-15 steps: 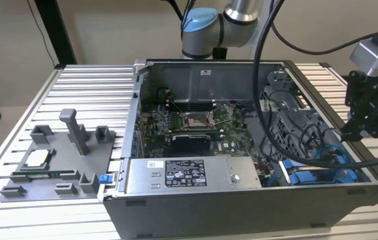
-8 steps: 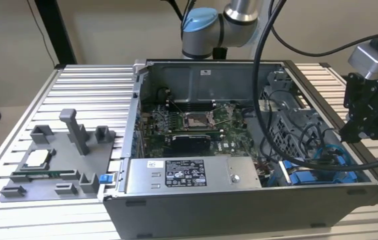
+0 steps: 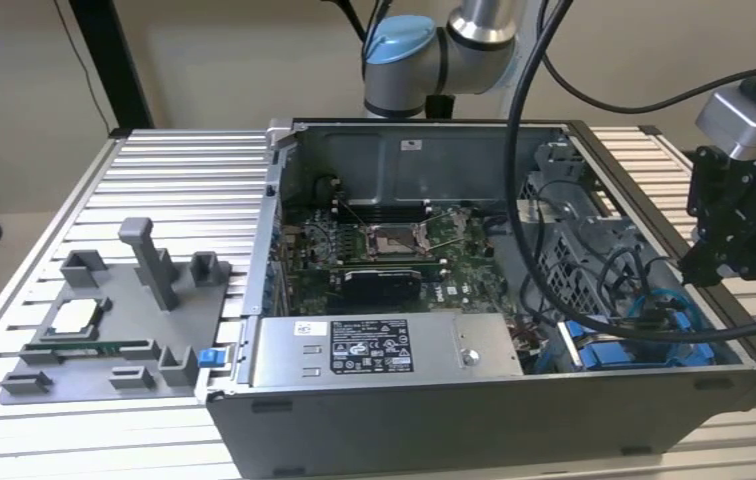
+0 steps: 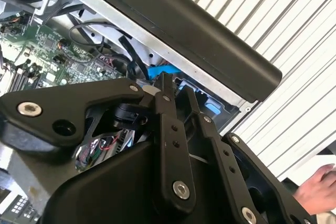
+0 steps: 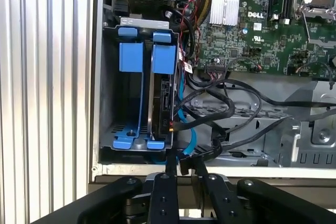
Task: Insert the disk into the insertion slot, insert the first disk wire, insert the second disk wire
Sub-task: 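Insert the second disk wire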
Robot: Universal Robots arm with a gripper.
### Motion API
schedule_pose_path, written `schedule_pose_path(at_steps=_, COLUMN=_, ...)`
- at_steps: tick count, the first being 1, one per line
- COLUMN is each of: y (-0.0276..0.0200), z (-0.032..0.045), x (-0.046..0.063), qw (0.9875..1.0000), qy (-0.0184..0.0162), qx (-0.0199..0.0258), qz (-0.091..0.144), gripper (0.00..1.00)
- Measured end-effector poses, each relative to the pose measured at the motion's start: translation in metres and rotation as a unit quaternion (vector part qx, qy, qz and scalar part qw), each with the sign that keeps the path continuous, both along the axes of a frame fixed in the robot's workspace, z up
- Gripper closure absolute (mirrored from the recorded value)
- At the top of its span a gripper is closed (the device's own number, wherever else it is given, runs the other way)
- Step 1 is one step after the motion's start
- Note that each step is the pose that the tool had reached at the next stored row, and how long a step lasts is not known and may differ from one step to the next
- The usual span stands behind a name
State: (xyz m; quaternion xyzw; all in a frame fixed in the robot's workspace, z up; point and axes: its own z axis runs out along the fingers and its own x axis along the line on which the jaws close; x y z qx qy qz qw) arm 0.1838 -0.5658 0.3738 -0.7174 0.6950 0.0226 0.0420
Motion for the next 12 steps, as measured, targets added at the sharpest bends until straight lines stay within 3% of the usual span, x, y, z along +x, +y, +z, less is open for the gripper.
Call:
schedule_pose_path(at_steps=1, y=0.0000, z=0.0000, x=0.0000, qw=1.0000, qy=0.0000, qx=0.0000, qz=0.000, gripper=0.00)
schedule_pose_path(at_steps=2, y=0.0000, z=0.0000, x=0.0000, qw=1.0000, qy=0.0000, qx=0.0000, qz=0.000, gripper=1.00)
schedule_pose_path(at_steps=5, y=0.0000, z=-0.0001, x=0.0000, qw=1.0000, qy=0.0000, qx=0.0001, qz=0.000, gripper=1.00)
schedule_pose_path(at_steps=12, y=0.0000, z=-0.0005, x=-0.0001, qw=1.0000, qy=0.0000, qx=0.0053, qz=0.000, gripper=1.00)
